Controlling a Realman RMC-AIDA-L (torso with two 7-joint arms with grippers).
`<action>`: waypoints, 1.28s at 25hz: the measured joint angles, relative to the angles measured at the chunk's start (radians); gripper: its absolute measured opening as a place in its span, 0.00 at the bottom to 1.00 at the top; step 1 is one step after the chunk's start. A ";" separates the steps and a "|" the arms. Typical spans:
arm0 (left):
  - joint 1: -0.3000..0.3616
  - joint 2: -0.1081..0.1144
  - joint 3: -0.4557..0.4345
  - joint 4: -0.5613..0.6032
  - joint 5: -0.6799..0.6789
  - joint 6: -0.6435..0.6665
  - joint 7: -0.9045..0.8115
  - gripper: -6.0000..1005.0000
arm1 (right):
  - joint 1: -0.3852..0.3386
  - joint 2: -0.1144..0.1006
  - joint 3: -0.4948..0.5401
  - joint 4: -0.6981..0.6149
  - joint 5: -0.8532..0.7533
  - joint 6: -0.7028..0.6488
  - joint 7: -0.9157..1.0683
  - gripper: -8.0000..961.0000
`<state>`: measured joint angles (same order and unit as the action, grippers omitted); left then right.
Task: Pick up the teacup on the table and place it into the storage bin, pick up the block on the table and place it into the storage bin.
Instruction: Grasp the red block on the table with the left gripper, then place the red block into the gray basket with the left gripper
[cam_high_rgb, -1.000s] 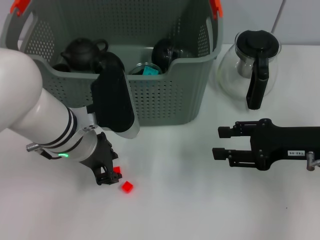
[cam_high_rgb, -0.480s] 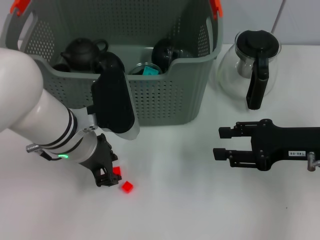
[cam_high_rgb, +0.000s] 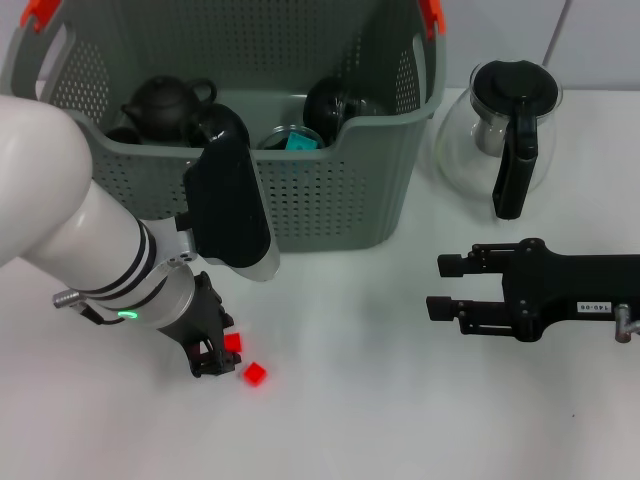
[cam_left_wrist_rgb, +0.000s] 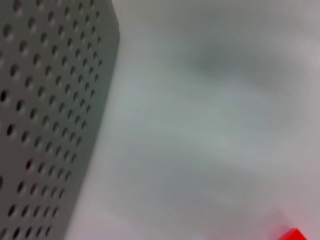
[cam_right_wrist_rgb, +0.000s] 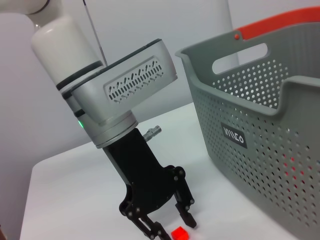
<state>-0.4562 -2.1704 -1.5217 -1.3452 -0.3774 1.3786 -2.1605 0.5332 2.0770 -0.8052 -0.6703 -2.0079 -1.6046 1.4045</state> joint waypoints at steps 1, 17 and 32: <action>-0.001 0.000 -0.001 0.000 0.000 0.003 -0.003 0.40 | 0.000 0.000 0.000 0.000 0.000 0.000 0.000 0.67; -0.032 0.000 -0.048 -0.015 -0.013 0.067 -0.033 0.20 | -0.006 -0.004 0.000 0.010 0.003 0.001 -0.002 0.67; -0.177 0.043 -0.785 -0.239 -0.587 0.430 0.103 0.19 | -0.007 -0.004 0.000 0.011 0.004 0.004 -0.003 0.67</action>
<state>-0.6330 -2.1276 -2.3062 -1.5839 -0.9639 1.8083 -2.0570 0.5267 2.0731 -0.8054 -0.6595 -2.0036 -1.6005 1.4020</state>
